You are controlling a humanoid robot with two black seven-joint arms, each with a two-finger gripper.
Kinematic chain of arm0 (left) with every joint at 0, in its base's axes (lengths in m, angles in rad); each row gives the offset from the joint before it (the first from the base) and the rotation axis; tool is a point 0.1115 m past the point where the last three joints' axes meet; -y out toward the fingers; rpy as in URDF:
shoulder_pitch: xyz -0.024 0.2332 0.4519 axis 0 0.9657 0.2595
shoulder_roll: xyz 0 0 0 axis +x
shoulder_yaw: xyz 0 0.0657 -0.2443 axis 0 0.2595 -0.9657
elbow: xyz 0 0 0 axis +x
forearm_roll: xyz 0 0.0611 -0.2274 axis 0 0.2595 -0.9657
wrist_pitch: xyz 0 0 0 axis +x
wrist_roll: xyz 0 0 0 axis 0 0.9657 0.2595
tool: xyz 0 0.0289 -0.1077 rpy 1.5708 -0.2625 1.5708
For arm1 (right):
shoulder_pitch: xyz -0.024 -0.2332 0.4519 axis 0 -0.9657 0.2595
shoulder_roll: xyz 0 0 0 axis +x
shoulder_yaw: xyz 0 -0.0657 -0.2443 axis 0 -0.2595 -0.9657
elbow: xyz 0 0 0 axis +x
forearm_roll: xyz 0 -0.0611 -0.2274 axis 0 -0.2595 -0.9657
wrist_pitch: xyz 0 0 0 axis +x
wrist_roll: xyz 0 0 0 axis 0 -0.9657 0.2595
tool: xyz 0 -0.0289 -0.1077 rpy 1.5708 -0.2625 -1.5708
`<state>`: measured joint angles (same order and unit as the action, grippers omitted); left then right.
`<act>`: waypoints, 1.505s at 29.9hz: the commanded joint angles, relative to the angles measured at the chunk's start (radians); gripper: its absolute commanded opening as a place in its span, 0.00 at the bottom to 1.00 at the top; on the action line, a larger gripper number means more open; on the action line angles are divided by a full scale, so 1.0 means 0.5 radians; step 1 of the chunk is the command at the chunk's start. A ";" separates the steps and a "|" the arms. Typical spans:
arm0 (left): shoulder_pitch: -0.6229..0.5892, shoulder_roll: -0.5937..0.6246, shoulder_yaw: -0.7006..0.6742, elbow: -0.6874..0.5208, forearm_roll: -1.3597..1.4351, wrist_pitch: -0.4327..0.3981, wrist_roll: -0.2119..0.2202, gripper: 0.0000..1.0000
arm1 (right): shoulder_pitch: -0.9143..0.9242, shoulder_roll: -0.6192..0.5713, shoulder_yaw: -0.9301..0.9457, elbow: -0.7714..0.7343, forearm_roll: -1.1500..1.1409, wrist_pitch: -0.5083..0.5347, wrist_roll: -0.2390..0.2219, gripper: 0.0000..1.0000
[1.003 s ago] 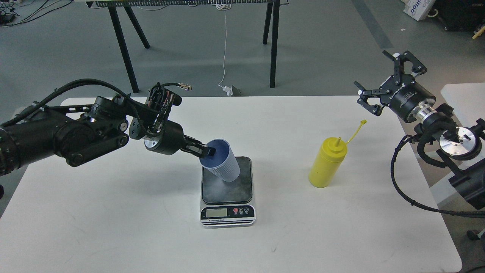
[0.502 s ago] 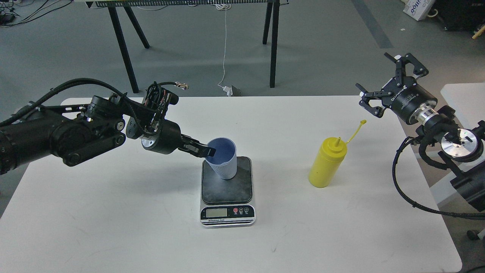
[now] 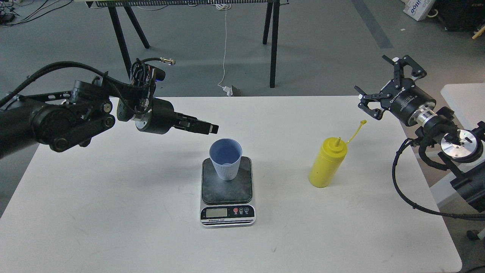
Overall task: Pour seasoning into cup on scale with both arms
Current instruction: 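Open the left gripper and withdraw it from the cup, then move the right gripper to the yellow bottle and grasp it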
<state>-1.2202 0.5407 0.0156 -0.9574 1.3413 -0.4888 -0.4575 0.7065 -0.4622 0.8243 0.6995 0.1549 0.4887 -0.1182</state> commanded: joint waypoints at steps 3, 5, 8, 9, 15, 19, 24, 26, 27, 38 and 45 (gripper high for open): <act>-0.118 0.139 -0.276 0.003 -0.414 0.000 -0.012 0.99 | 0.099 0.019 0.158 0.034 0.131 -0.069 -0.539 0.99; -0.149 0.228 -0.362 0.003 -0.632 0.000 -0.015 0.99 | 0.115 -0.014 0.220 0.040 0.251 -0.075 -0.699 0.99; -0.158 0.354 -0.473 0.022 -0.985 0.000 -0.021 0.99 | 0.106 -0.167 0.229 0.116 0.441 -0.069 -0.741 0.99; -0.161 0.391 -0.500 0.025 -1.101 0.000 -0.021 0.99 | 0.081 -0.271 0.226 0.174 0.512 -0.060 -0.741 0.99; -0.143 0.489 -0.660 0.135 -1.529 0.000 -0.024 0.99 | -0.433 -0.658 0.235 0.546 0.901 0.000 -0.741 0.99; -0.131 0.489 -0.669 0.209 -1.612 0.000 -0.042 0.99 | -0.903 -0.781 0.238 0.638 1.083 0.000 -0.741 0.99; -0.100 0.480 -0.666 0.215 -1.627 0.000 -0.062 0.99 | -1.235 -0.760 0.232 0.620 1.144 0.000 -0.741 0.99; -0.069 0.477 -0.666 0.215 -1.624 0.000 -0.062 0.99 | -1.293 -0.693 0.232 0.611 1.141 0.000 -0.741 0.99; -0.057 0.477 -0.666 0.215 -1.624 0.000 -0.062 0.99 | -1.305 -0.653 0.232 0.605 1.138 0.000 -0.741 0.99; -0.045 0.517 -0.660 0.212 -1.624 0.000 -0.062 0.99 | -1.189 -0.223 0.201 0.356 1.043 0.000 -0.741 0.99; -0.017 0.520 -0.654 0.212 -1.624 0.000 -0.062 0.99 | -1.103 -0.067 0.198 0.298 0.933 0.000 -0.741 0.99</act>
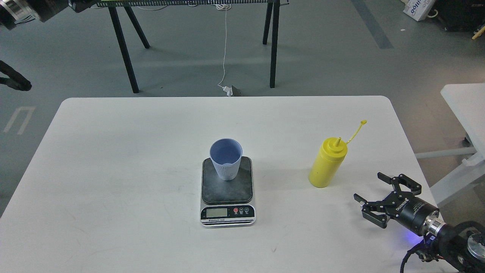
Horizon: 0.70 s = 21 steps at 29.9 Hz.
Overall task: Pour seasoning into cup on scale with both arms
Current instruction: 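Move the right gripper to the yellow bottle and grasp it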
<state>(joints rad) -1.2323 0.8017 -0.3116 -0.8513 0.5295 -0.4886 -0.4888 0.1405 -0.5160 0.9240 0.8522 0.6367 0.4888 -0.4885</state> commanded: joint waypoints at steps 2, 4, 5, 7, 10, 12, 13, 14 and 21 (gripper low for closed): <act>0.007 -0.002 0.000 0.000 0.003 0.000 0.000 0.99 | 0.072 0.066 -0.004 -0.026 -0.052 0.000 0.000 0.99; 0.007 -0.005 0.003 0.000 0.003 0.000 0.000 0.99 | 0.108 0.093 -0.004 -0.057 -0.083 0.000 0.000 0.99; 0.007 -0.002 0.003 0.000 0.003 0.000 0.000 0.99 | 0.127 0.111 -0.004 -0.069 -0.101 0.000 0.000 0.99; 0.007 -0.005 0.003 0.000 0.003 0.000 0.000 0.99 | 0.154 0.139 -0.004 -0.075 -0.117 0.000 0.000 0.99; 0.010 -0.002 0.003 0.000 0.003 0.000 0.000 0.99 | 0.170 0.167 -0.004 -0.085 -0.141 0.000 0.000 0.99; 0.007 0.001 0.003 0.000 0.003 0.000 0.000 0.99 | 0.191 0.210 -0.007 -0.130 -0.169 0.000 0.000 0.99; 0.007 0.001 0.003 0.000 0.003 0.000 0.000 0.99 | 0.219 0.240 -0.007 -0.173 -0.199 0.000 0.000 0.99; 0.010 0.001 0.003 0.000 0.003 0.000 0.000 0.99 | 0.243 0.274 -0.007 -0.216 -0.230 0.000 0.000 0.99; 0.013 0.007 0.003 0.000 0.003 0.000 0.000 0.99 | 0.293 0.357 -0.007 -0.281 -0.273 0.000 0.000 0.99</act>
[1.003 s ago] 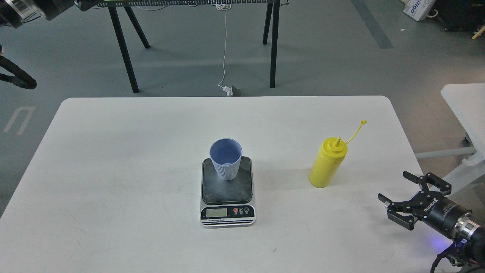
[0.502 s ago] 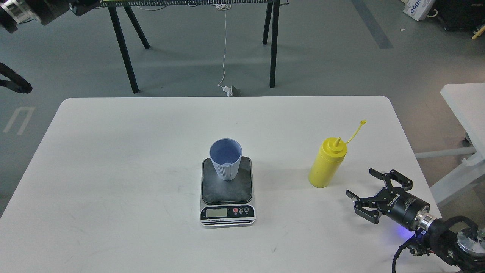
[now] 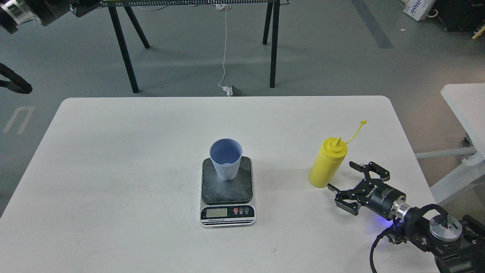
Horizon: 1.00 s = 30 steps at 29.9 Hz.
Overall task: Pour seasoning into cup on scale with both arms
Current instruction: 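Move the right gripper to the yellow bottle and grasp it, then lift the yellow bottle with the right gripper and tilt it over the cup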
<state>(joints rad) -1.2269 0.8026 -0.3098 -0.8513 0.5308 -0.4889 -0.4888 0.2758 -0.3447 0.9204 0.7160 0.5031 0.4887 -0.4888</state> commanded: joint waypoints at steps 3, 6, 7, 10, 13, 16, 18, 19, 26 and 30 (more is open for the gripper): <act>0.021 0.021 0.000 0.000 -0.003 0.000 0.000 0.99 | 0.074 0.036 -0.037 -0.027 -0.006 0.000 0.000 0.99; 0.027 0.024 0.000 -0.003 0.000 0.000 0.000 0.99 | 0.117 0.060 -0.074 -0.091 -0.006 0.000 0.000 0.99; 0.027 0.024 0.000 -0.006 0.000 0.000 0.000 0.99 | 0.136 0.073 -0.083 -0.106 -0.006 0.000 0.000 0.99; 0.027 0.027 0.000 -0.012 -0.003 0.000 0.000 0.99 | 0.160 0.097 -0.086 -0.134 -0.006 0.000 0.000 0.99; 0.030 0.033 0.000 -0.012 -0.003 0.000 0.000 0.99 | 0.191 0.100 -0.086 -0.143 -0.006 0.000 0.000 0.99; 0.033 0.036 0.000 -0.009 -0.003 0.000 0.000 0.99 | 0.203 0.119 -0.086 -0.156 -0.006 0.000 0.000 0.99; 0.042 0.048 -0.003 -0.009 -0.003 0.000 0.000 0.99 | 0.225 0.128 -0.092 -0.159 -0.006 0.000 0.000 0.96; 0.042 0.048 -0.003 -0.009 -0.003 0.000 0.000 0.99 | 0.228 0.131 -0.098 -0.165 -0.006 0.000 0.000 0.90; 0.046 0.039 -0.003 -0.012 -0.006 0.000 0.000 0.99 | 0.231 0.168 -0.098 -0.171 -0.027 0.000 0.000 0.22; 0.046 0.039 -0.003 -0.012 -0.003 0.000 0.000 0.99 | 0.270 0.171 -0.098 -0.168 -0.040 0.000 0.000 0.15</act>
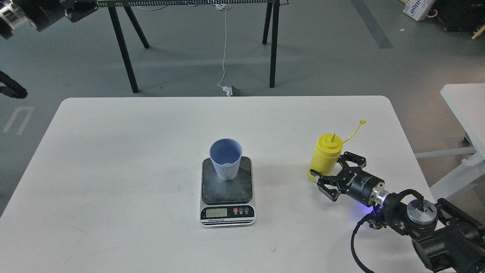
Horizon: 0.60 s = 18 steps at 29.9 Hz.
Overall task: Pour seasoning into cup on scale with both arms
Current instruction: 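Lift the yellow bottle with the right gripper and tilt it over the cup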
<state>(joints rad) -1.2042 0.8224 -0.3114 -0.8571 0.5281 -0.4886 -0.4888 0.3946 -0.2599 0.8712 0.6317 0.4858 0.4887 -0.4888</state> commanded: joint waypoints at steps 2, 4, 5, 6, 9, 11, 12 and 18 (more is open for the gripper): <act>0.000 0.000 0.000 -0.001 -0.001 0.000 0.000 0.99 | 0.155 -0.002 0.000 -0.009 -0.014 0.000 0.000 0.15; 0.000 0.000 -0.003 -0.001 -0.001 0.000 0.000 0.99 | 0.330 -0.023 0.003 -0.006 -0.072 0.000 0.000 0.13; 0.000 -0.003 -0.006 -0.001 -0.004 0.000 0.000 0.99 | 0.419 -0.029 0.003 -0.006 -0.115 0.000 0.000 0.13; 0.000 -0.006 -0.012 -0.001 -0.004 0.000 0.000 0.99 | 0.523 -0.032 0.000 -0.009 -0.170 0.000 0.000 0.12; 0.000 -0.006 -0.015 -0.001 -0.010 0.000 0.000 0.99 | 0.842 -0.057 0.003 0.004 -0.464 0.000 0.000 0.10; 0.000 -0.007 -0.015 -0.001 -0.019 0.000 0.000 0.99 | 1.029 -0.048 0.000 0.010 -0.722 0.000 0.000 0.10; 0.000 -0.007 -0.015 -0.001 -0.028 0.000 0.000 0.99 | 1.112 -0.033 0.000 0.016 -0.881 0.000 0.000 0.10; 0.089 0.045 -0.043 0.021 -0.136 0.000 0.000 0.99 | 1.334 0.136 -0.003 0.236 -1.694 -0.295 0.149 0.10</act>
<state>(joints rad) -1.1906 0.8258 -0.3224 -0.8505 0.4915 -0.4886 -0.4888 1.0258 -0.2424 0.8715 0.6886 -0.1764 0.4452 -0.4471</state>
